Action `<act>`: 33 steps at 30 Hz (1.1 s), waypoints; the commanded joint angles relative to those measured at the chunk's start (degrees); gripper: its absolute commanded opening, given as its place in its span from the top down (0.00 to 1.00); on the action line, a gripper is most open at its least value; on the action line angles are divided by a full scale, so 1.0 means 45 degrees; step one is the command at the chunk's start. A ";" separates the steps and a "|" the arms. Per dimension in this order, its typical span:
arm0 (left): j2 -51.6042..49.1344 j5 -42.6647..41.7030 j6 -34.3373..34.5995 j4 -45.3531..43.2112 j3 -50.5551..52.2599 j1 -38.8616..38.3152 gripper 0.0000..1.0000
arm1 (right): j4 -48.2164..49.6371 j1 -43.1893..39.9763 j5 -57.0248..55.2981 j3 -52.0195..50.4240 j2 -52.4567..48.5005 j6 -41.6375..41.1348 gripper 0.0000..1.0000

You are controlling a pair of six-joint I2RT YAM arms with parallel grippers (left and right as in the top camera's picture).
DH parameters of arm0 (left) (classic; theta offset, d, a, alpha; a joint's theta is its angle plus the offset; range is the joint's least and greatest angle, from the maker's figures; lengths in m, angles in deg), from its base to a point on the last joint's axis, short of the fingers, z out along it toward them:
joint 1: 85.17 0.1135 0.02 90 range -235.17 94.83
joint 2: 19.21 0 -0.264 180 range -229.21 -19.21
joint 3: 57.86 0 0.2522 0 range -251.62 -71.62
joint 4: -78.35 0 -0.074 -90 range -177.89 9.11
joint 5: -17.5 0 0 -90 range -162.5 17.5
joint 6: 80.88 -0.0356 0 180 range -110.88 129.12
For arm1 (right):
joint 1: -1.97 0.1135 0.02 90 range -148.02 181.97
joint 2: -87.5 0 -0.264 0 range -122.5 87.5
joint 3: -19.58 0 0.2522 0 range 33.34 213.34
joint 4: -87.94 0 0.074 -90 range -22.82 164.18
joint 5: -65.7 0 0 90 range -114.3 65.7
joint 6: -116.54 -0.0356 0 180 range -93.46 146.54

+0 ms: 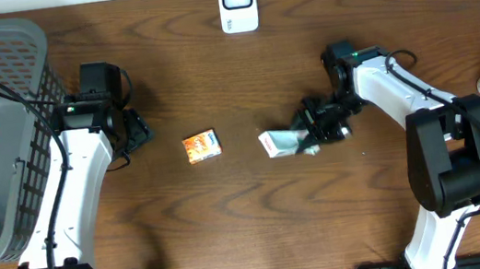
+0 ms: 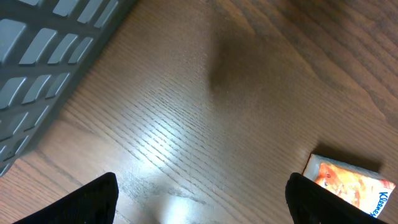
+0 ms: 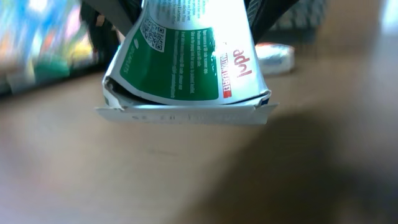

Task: Scan the item barcode
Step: 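Lift and rotate the Panadol box in the right gripper, then raise the Panadol box to the white scanner with the right gripper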

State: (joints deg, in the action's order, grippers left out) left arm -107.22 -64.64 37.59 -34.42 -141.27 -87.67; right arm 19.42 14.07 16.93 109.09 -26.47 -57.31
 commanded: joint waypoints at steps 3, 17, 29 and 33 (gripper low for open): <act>0.0005 0.0170 -0.0039 0.0015 0.0097 0.0044 0.14 | 0.1807 -0.0214 0.0321 0.0170 -0.0112 0.4444 0.86; 0.0005 0.0170 -0.0039 0.0015 0.0097 0.0044 0.14 | 0.6824 0.1200 -0.2030 0.0267 0.0549 0.6037 0.97; 0.0005 0.0170 -0.0039 0.0015 0.0097 0.0044 0.14 | 1.1434 0.3332 -0.7660 0.0262 0.2535 0.8553 0.70; 0.0005 0.0170 -0.0039 0.0015 0.0097 0.0044 0.14 | 1.3041 0.3157 -0.7286 0.0262 0.1826 0.8709 0.69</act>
State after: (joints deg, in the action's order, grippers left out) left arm -107.22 -64.62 37.59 -34.50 -141.27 -87.67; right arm 75.96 29.07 -13.86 110.23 -15.13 -21.40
